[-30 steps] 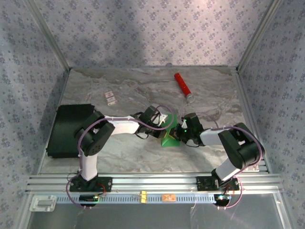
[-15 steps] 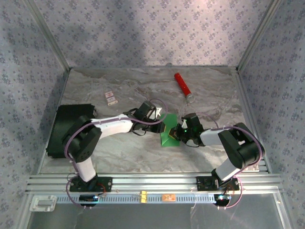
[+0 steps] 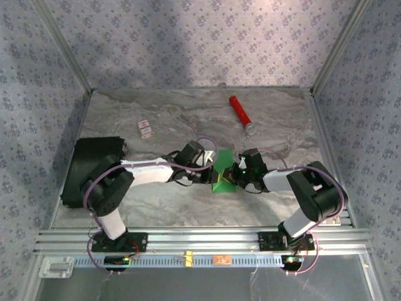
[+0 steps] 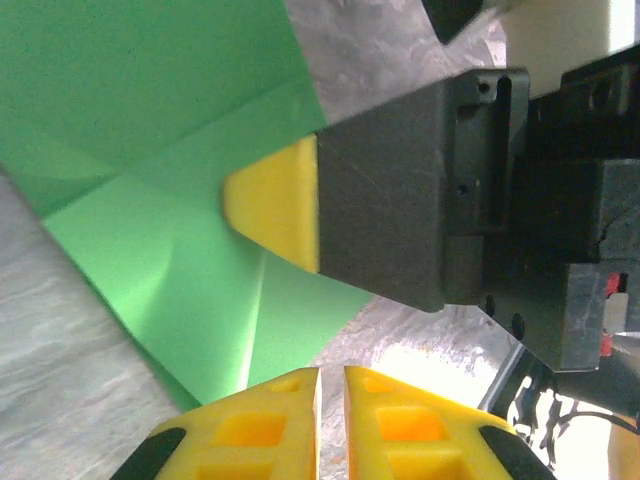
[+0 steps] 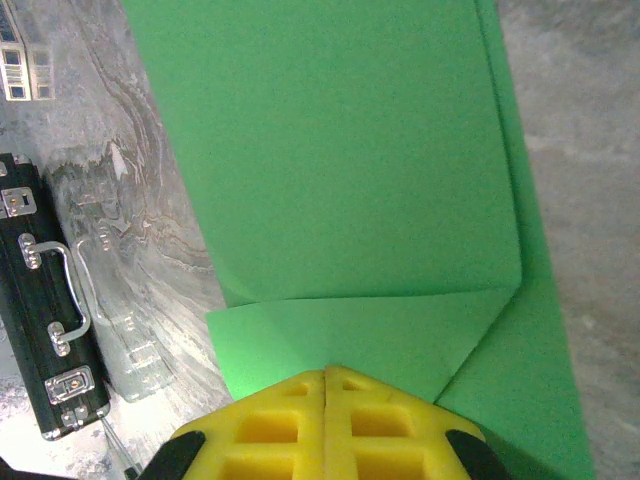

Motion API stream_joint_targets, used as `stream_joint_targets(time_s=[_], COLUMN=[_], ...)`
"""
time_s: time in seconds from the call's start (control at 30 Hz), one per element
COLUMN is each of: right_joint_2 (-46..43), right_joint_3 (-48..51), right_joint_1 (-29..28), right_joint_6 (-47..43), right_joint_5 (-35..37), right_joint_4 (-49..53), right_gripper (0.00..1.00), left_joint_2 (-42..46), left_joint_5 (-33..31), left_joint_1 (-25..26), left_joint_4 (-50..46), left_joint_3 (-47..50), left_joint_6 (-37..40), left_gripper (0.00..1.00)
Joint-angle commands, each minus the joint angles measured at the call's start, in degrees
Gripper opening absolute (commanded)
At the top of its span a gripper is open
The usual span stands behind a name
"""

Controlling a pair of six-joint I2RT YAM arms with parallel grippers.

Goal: Fold a paper plane with a square sheet of paper (pick it up from the middle)
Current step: Fold the triangle a second time at the center of the table.

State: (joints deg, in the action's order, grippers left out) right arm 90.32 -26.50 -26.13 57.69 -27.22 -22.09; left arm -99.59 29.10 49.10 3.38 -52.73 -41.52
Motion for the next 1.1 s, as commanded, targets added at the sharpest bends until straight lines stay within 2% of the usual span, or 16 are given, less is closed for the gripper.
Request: stream_joint_targets(time_s=[0.0, 0.5, 0.83, 1.07], right_joint_2=[1.0, 0.9, 0.8, 0.9], right_joint_3=[1.5, 1.4, 1.6, 1.6], right_joint_1=[0.5, 0.5, 0.5, 0.6], right_joint_6=[0.6, 0.7, 0.6, 0.4], right_joint_5=[3.8, 3.9, 3.9, 4.0], right_joint_4=[5.4, 5.8, 5.9, 6.1], right_gripper=[0.04, 0.04, 0.04, 0.04], left_joint_2=[-2.1, -6.3, -8.1, -7.5], left_joint_5=[3.9, 4.1, -0.1, -0.9], left_joint_1=[0.9, 2.0, 2.4, 2.3], left_joint_4=[1.6, -1.3, -5.6, -5.2], left_joint_3=[-1.1, -4.3, -5.6, -3.6], left_joint_6=[-0.9, 0.9, 3.6, 3.9], left_gripper=[0.14, 0.15, 0.15, 0.15])
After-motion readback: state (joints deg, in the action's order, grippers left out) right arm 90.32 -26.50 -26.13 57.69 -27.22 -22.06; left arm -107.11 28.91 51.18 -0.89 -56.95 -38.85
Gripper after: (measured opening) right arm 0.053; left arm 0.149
